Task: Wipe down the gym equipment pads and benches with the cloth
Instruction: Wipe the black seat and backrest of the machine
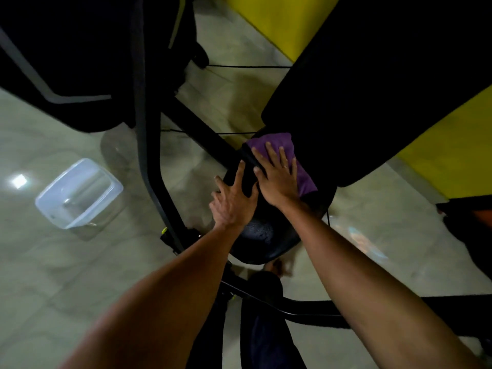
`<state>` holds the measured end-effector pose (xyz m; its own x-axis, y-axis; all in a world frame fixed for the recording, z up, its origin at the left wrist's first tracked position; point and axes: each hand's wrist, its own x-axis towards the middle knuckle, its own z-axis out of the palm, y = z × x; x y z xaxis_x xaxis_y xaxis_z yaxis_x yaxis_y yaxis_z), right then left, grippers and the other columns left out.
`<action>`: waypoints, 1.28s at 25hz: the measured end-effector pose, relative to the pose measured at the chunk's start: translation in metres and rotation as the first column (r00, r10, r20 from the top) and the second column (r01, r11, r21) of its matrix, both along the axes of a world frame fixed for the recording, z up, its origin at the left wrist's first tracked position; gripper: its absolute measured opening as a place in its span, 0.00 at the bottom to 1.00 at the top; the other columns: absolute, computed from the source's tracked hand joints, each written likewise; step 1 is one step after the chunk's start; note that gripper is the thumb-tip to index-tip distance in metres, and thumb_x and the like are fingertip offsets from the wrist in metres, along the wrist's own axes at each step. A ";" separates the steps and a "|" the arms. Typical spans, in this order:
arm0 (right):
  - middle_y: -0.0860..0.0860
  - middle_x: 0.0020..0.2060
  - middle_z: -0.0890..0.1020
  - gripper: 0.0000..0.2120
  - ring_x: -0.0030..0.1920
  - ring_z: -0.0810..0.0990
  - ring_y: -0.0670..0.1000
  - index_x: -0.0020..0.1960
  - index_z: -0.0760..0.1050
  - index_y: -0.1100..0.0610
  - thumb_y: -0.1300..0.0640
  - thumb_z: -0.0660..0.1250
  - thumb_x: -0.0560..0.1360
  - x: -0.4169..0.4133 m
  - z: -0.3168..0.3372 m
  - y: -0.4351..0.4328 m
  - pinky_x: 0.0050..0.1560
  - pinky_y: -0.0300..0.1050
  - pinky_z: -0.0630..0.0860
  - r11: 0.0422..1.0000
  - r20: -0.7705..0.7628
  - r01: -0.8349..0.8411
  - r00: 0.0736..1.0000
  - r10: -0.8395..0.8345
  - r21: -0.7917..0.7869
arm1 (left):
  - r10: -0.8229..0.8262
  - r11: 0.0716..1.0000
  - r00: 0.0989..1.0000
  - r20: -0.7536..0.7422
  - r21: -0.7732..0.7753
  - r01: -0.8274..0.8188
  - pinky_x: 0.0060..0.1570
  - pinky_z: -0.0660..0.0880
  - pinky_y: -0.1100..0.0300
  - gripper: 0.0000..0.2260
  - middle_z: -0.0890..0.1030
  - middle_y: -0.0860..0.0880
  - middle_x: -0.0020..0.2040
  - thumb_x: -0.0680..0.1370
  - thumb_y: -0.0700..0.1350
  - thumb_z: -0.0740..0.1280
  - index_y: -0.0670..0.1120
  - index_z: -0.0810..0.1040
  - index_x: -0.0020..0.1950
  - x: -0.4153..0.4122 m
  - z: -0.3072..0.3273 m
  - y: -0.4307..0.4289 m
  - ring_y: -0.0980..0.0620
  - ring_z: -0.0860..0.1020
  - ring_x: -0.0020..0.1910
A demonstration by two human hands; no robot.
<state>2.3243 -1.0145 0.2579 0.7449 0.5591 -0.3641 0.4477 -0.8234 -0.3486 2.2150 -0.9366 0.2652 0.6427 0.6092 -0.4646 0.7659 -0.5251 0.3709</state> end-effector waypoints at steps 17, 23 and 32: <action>0.43 0.83 0.46 0.29 0.82 0.40 0.48 0.81 0.49 0.35 0.34 0.47 0.82 0.037 -0.003 -0.044 0.81 0.59 0.42 0.942 0.052 -0.335 0.941 0.336 -0.024 | 0.113 0.993 0.991 -0.066 -0.023 -0.114 0.57 0.73 0.43 0.34 0.70 0.40 0.68 0.78 0.73 0.52 0.65 0.46 0.80 0.007 0.003 0.001 0.34 0.74 0.63; 0.42 0.83 0.47 0.25 0.82 0.40 0.51 0.80 0.56 0.36 0.41 0.53 0.84 0.050 -0.009 0.044 0.79 0.63 0.36 0.977 -0.022 -0.185 0.983 0.183 -0.103 | 0.109 0.994 0.992 -0.063 0.006 -0.109 0.57 0.73 0.43 0.32 0.71 0.40 0.68 0.79 0.71 0.52 0.66 0.45 0.80 0.007 0.002 0.002 0.34 0.75 0.62; 0.47 0.83 0.50 0.30 0.83 0.45 0.52 0.82 0.50 0.40 0.37 0.49 0.82 0.049 -0.021 -0.045 0.81 0.60 0.44 0.997 0.073 0.019 0.997 -0.014 -0.069 | 0.102 0.994 0.994 -0.028 0.026 -0.102 0.56 0.74 0.42 0.32 0.72 0.39 0.66 0.79 0.72 0.52 0.67 0.45 0.80 0.009 0.003 0.000 0.33 0.77 0.60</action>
<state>2.3731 -1.0593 0.2374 0.7795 0.5217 -0.3466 0.4559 -0.8520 -0.2572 2.2239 -0.9366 0.2683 0.5631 0.6821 -0.4665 0.8262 -0.4524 0.3358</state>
